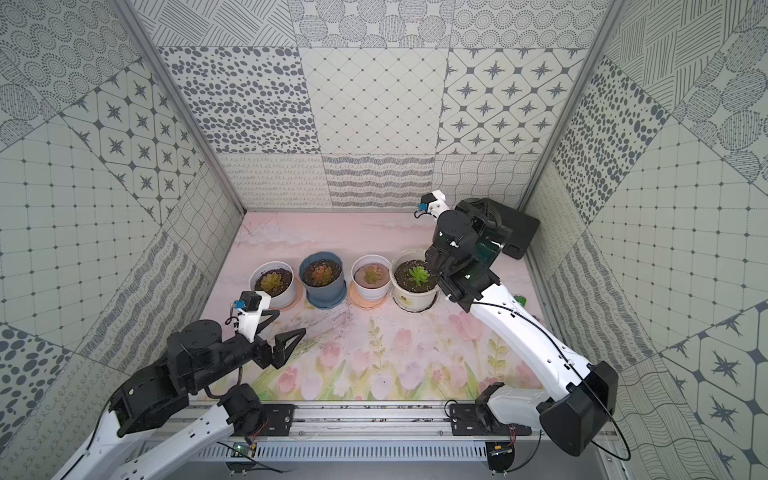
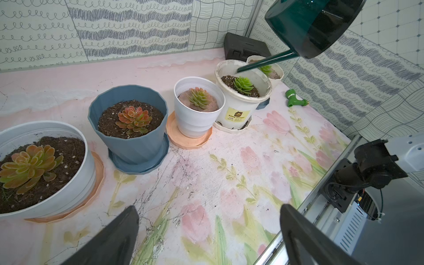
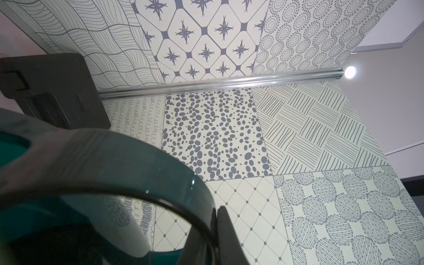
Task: Water the succulent around the soil edge
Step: Water the soil of the potted plant with water.
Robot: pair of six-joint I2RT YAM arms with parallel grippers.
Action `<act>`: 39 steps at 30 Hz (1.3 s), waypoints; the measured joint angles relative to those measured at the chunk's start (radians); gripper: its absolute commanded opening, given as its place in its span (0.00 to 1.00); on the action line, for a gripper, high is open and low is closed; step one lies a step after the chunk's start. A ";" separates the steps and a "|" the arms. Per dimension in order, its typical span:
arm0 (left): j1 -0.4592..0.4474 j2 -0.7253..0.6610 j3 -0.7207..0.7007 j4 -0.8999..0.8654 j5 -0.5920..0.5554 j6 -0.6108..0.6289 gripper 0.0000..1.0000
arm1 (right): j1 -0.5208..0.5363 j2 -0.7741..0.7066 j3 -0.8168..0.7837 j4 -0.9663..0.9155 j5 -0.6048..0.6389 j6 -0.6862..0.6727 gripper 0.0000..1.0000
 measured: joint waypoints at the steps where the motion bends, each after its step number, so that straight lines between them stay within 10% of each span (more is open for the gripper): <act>1: 0.000 0.000 0.000 0.000 0.000 0.000 0.99 | 0.000 0.006 0.001 0.006 -0.002 0.000 0.00; 39: 0.010 0.022 0.000 0.000 -0.004 0.000 0.99 | 0.158 -0.161 0.045 -0.273 -0.004 0.386 0.00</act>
